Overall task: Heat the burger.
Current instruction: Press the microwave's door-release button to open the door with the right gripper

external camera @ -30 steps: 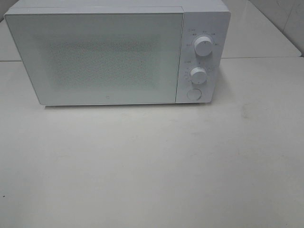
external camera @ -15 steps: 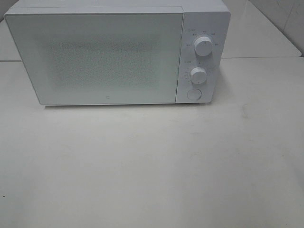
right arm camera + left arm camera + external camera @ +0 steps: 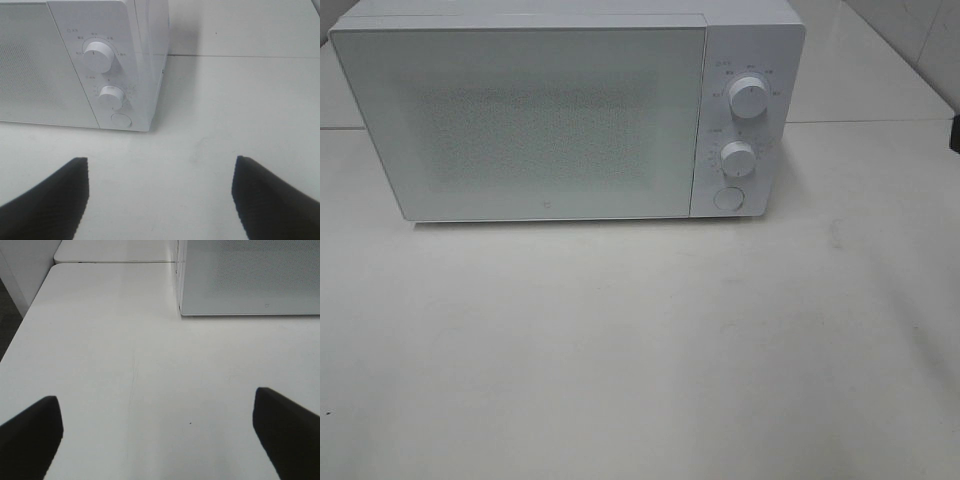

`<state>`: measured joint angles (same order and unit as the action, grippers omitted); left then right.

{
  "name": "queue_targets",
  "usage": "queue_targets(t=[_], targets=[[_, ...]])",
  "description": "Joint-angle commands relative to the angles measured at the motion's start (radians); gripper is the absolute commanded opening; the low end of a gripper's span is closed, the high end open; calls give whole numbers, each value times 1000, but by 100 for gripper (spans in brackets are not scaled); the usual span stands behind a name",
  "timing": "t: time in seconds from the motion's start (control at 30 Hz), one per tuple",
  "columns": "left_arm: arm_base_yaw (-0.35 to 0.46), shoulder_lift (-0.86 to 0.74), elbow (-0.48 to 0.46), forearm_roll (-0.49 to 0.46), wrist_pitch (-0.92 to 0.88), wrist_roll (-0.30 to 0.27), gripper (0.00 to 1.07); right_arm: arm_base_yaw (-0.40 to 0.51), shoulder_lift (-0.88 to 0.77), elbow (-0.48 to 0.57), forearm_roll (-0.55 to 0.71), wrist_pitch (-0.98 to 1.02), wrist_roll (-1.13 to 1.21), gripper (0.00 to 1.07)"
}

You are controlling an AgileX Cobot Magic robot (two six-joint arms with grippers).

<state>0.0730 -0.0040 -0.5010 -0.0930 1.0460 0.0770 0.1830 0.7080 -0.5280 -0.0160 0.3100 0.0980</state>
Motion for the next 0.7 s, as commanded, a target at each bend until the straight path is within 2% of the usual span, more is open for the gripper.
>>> queue_targets(t=[0.03, 0.1, 0.2, 0.27, 0.3, 0.37, 0.47, 0.5, 0.57, 0.63, 0.7], targets=[[1, -21, 4, 1, -7, -7, 98, -4, 43, -2, 3, -73, -11, 76], [1, -21, 4, 1, -7, -7, 98, -4, 122, -2, 3, -159, -8, 76], [1, -21, 4, 1, -7, -7, 98, -4, 140, -2, 2, -186, -7, 76], [1, -21, 4, 1, -7, -7, 98, -4, 219, 3, -2, -310, -7, 76], [1, -21, 4, 1, -7, -7, 98, -4, 219, 3, -2, -310, -7, 76], [1, -21, 4, 1, -7, -7, 98, -4, 272, 36, -2, -445, -7, 76], [1, -21, 4, 1, -7, -7, 98, -4, 290, 49, -2, -489, -8, 76], [1, -21, 4, 1, -7, -7, 98, -4, 327, 81, -1, -598, -8, 76], [1, -21, 4, 1, -7, -7, 98, -4, 341, 93, -1, -648, -9, 76], [1, -21, 4, 1, -7, -7, 98, -4, 416, 138, 16, -798, -22, 76], [1, -21, 4, 1, -7, -7, 98, -4, 438, 143, 26, -819, -27, 76]])
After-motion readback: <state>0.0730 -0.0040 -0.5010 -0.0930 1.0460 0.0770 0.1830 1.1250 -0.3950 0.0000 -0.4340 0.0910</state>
